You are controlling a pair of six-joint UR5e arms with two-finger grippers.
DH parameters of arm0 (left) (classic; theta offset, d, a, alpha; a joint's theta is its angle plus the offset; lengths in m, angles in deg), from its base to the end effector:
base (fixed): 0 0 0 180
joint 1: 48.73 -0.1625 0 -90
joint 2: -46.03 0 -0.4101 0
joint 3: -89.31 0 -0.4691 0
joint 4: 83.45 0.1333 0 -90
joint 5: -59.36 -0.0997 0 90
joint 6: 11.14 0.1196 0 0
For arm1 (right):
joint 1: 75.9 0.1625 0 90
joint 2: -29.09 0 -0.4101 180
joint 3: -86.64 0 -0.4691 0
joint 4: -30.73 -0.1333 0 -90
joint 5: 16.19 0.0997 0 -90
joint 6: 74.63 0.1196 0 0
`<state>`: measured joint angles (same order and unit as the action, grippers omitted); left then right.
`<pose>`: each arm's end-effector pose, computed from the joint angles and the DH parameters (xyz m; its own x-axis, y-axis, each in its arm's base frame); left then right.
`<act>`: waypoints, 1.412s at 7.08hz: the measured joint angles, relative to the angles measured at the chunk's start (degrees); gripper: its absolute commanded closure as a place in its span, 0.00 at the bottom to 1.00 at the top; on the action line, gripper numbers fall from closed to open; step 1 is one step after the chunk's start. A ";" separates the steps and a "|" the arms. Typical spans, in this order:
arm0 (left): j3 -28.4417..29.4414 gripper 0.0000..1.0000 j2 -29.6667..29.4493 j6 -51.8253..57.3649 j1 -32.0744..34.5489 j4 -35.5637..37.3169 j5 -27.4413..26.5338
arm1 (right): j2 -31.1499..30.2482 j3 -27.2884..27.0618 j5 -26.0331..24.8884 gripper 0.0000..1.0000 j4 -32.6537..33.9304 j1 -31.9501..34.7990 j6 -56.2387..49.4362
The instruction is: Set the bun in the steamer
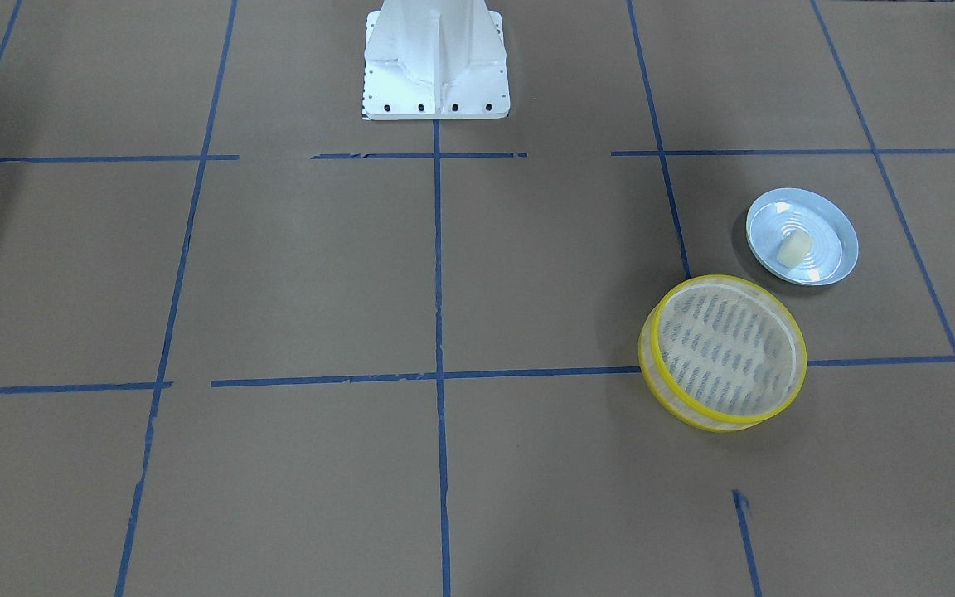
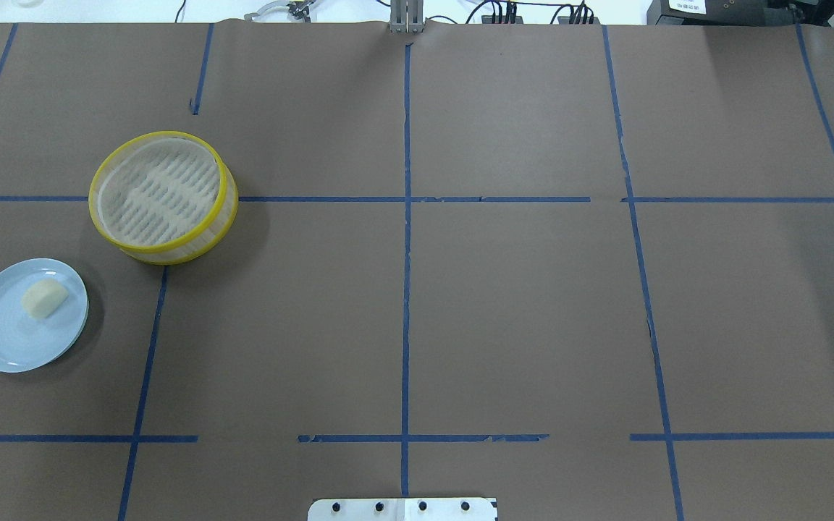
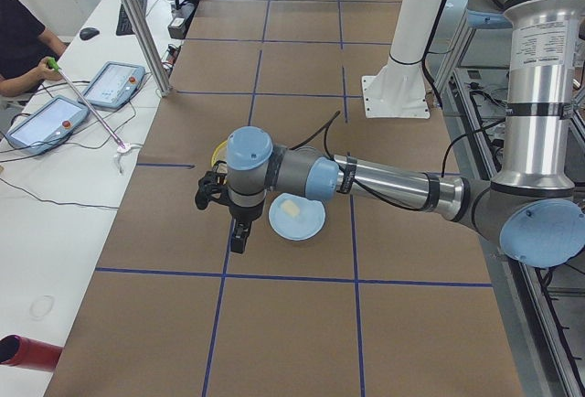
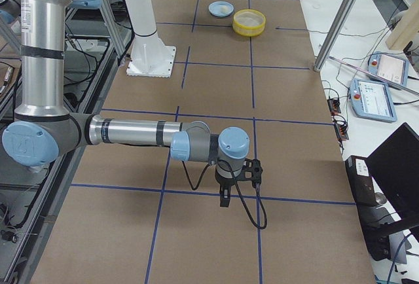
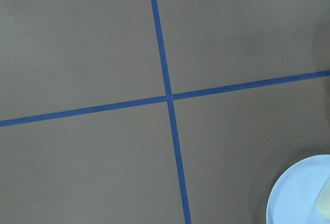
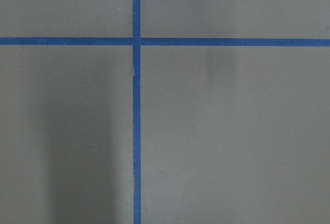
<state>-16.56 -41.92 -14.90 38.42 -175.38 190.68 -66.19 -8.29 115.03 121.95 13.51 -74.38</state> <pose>-0.0264 -0.5632 0.5197 0.7427 0.1528 -0.6519 0.0009 0.9734 0.2292 0.0490 -0.5291 0.6664 0.7524 0.0147 0.6586 0.0070 0.9995 -0.0303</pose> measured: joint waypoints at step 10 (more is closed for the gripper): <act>0.58 0.00 3.06 -32.18 -31.63 -19.57 -7.85 | 0.00 0.00 0.00 0.00 0.00 0.01 0.02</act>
<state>-15.98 -38.86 -47.07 6.78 -194.96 182.83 -66.19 -8.28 115.03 121.96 13.52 -74.36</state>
